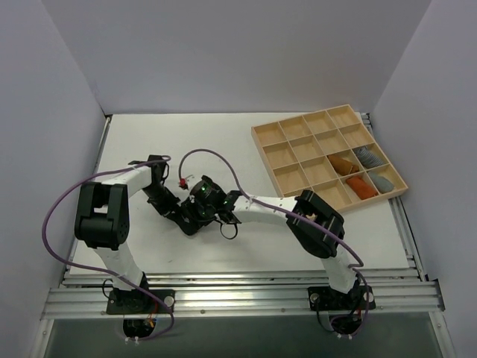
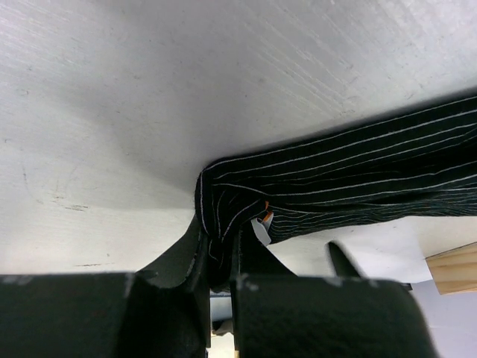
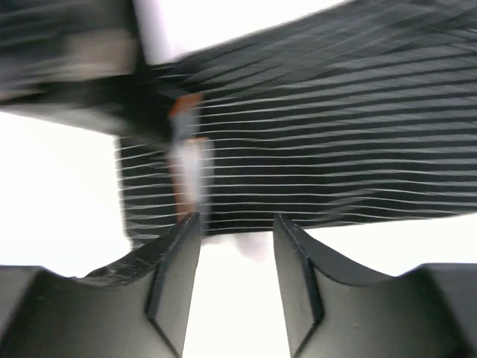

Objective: Roll the underwear

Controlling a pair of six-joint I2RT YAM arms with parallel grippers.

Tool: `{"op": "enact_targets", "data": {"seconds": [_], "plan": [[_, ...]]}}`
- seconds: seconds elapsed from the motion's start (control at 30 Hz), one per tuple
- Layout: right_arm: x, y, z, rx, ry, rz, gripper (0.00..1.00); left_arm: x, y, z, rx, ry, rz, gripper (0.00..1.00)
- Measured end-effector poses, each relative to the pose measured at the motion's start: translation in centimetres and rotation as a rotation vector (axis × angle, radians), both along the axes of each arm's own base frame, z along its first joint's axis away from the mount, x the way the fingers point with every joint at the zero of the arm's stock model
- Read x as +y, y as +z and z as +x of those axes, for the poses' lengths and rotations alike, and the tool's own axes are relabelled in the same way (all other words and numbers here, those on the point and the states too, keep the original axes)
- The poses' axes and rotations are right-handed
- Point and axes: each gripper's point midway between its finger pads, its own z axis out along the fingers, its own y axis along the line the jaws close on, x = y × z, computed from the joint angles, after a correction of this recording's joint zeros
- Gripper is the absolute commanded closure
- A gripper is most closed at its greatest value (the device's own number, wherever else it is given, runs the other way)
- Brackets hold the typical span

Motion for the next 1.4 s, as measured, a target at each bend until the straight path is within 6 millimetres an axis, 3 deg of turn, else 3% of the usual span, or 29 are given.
{"op": "enact_targets", "data": {"seconds": [0.17,0.3,0.73,0.97,1.07,1.13,1.2,1.23,1.37,1.4], "plan": [[3.0,1.5,-3.2,-0.082,0.132,-0.009,0.52,0.0,-0.1,0.0,0.012,0.004,-0.012,0.98],[4.0,2.0,-4.4,-0.122,0.189,-0.019,0.48,-0.1,-0.1,0.0,0.021,0.005,-0.019,0.98],[4.7,2.1,-4.2,-0.239,0.246,-0.092,0.48,0.0,-0.1,0.0,0.048,0.006,-0.027,0.98],[5.0,0.0,-4.6,-0.278,0.286,-0.157,0.49,0.1,-0.1,0.0,0.061,0.001,-0.027,0.98],[4.9,-0.6,-4.5,-0.298,0.288,-0.183,0.56,0.1,-0.1,0.0,0.066,-0.002,-0.030,0.98],[4.8,-0.7,-4.2,-0.319,0.287,-0.201,0.70,0.1,-0.1,-0.1,0.066,-0.003,-0.030,0.98],[4.6,-0.6,-3.8,-0.336,0.282,-0.215,0.91,0.1,-0.1,-0.1,0.066,-0.003,-0.030,0.98],[4.5,-0.6,-3.6,-0.340,0.279,-0.218,0.94,0.1,-0.1,-0.1,0.066,-0.003,-0.030,0.97],[4.6,-0.9,-3.4,-0.283,0.273,-0.163,1.00,0.3,-0.1,0.0,0.065,-0.003,-0.030,0.71],[4.7,-0.9,-3.3,-0.253,0.272,-0.130,1.00,0.4,-0.1,0.0,0.066,-0.001,-0.028,0.61]]}}
